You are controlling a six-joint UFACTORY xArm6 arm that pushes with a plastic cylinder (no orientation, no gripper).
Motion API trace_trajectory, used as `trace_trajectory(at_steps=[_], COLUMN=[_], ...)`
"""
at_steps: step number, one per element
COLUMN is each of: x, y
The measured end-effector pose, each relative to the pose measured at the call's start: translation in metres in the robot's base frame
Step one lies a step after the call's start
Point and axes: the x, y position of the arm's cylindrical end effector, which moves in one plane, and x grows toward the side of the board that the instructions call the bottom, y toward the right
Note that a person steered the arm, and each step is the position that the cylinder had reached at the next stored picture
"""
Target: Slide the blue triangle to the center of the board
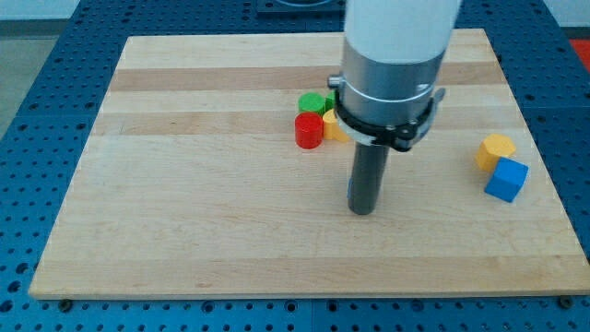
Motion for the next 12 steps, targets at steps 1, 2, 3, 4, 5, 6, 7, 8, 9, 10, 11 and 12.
trace_trajectory(at_steps=[1, 2, 3, 4, 5, 6, 7, 8, 9, 10, 11, 12], x=[-0.006, -0.013, -0.015, -0.019, -0.019, -0.02, -0.033, -0.045, -0.047, -0.047, -0.048, -0.052], y=[-0.002, 0.023, 0.065, 0.082, 0.058, 0.037, 0.025, 0.014, 0.0, -0.016, -0.021, -0.021])
